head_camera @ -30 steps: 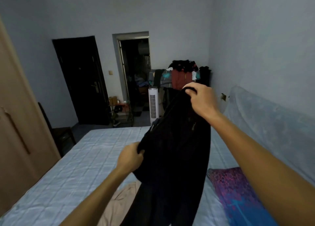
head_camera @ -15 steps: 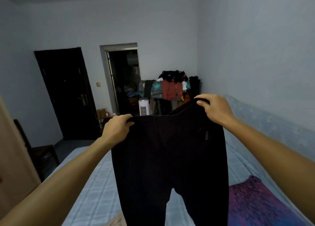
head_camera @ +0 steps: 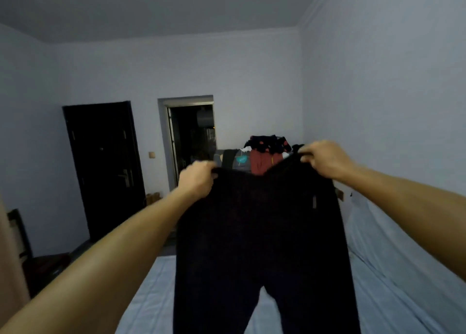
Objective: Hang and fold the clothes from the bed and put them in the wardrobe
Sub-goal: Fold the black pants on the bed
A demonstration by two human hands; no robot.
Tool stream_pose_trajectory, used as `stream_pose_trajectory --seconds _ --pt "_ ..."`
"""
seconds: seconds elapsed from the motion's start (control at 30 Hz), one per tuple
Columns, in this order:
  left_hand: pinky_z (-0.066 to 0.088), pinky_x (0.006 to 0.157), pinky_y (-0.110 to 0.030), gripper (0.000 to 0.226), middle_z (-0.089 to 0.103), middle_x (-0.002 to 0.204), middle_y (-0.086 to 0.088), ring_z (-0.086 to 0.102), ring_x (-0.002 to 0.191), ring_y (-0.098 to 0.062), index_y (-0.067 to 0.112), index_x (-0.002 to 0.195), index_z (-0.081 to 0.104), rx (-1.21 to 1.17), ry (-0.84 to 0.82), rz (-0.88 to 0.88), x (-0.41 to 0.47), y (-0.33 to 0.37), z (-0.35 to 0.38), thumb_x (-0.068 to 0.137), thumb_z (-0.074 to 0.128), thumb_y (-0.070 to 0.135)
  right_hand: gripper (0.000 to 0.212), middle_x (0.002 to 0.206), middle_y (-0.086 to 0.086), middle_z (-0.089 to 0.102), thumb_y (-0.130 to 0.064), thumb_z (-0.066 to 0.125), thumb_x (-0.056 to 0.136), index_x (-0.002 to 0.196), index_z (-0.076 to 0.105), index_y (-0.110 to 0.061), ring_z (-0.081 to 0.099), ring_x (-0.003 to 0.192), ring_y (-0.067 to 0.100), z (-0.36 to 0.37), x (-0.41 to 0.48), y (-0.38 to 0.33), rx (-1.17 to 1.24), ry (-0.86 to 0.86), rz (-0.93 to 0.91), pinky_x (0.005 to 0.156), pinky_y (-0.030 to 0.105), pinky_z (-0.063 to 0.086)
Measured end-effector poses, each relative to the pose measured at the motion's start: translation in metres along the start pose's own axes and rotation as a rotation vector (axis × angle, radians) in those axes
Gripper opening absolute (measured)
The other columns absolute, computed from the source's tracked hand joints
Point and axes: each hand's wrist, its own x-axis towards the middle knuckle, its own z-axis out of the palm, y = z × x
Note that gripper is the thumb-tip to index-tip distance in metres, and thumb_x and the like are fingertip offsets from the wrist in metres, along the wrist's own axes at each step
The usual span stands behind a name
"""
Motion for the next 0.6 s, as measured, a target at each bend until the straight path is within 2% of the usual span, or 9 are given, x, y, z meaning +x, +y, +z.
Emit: stream_pose_trajectory --seconds 0.13,0.2,0.3,0.37,0.5,0.6 --pt "0.051 0.077 -0.041 0.023 0.067 0.108 -0.013 0.061 0.097 -0.035 0.021 0.114 0.062 -0.074 0.317 -0.037 0.057 -0.001 -0.034 0.095 0.049 0.017 0.025 0.108 0.011 0.071 -0.025 0.058 0.091 0.114 0.069 -0.021 0.066 0.095 0.032 -0.03 0.036 0.002 0.112 0.57 -0.036 0.079 0.036 0.049" --pt "0.049 0.073 -0.041 0.02 0.067 0.106 -0.016 0.061 0.095 -0.038 0.018 0.11 0.062 -0.086 0.446 -0.026 0.067 -0.001 -0.051 0.096 0.048 0.019 0.028 0.109 0.007 0.071 -0.031 0.054 0.091 0.113 0.069 -0.022 0.067 0.097 0.028 -0.046 0.043 0.001 0.144 0.732 -0.078 0.08 0.034 0.049" --pt "0.042 0.067 -0.038 0.02 0.066 0.106 -0.017 0.06 0.095 -0.039 0.017 0.109 0.061 -0.077 0.529 -0.011 0.057 0.008 -0.074 0.096 0.047 0.021 0.031 0.108 0.002 0.072 -0.036 0.05 0.092 0.114 0.068 -0.024 0.066 0.097 0.023 -0.068 0.038 -0.006 0.201 0.802 -0.068 0.083 0.032 0.049" --pt "0.044 0.069 -0.038 0.021 0.066 0.107 -0.015 0.06 0.095 -0.038 0.019 0.111 0.06 -0.094 0.537 -0.026 0.033 0.015 -0.086 0.096 0.046 0.022 0.032 0.105 0.001 0.072 -0.037 0.049 0.091 0.113 0.068 -0.024 0.067 0.096 0.021 -0.077 0.017 -0.011 0.252 0.817 -0.066 0.084 0.034 0.05" --pt "0.044 0.073 -0.033 0.022 0.067 0.108 -0.008 0.061 0.097 -0.03 0.022 0.11 0.063 -0.203 0.519 -0.066 -0.051 0.027 -0.088 0.096 0.046 0.021 0.028 0.103 -0.003 0.072 -0.033 0.054 0.091 0.109 0.071 -0.02 0.066 0.092 0.012 -0.076 -0.068 -0.029 0.367 0.786 -0.05 0.082 0.019 0.046" --pt "0.045 0.076 -0.035 0.023 0.067 0.108 -0.007 0.06 0.098 -0.028 0.02 0.111 0.063 -0.215 0.42 -0.035 -0.127 0.029 -0.062 0.095 0.046 0.02 0.025 0.101 -0.002 0.073 -0.03 0.057 0.089 0.106 0.072 -0.019 0.065 0.09 0.009 -0.047 -0.149 -0.039 0.434 0.704 0.001 0.08 0.011 0.041"
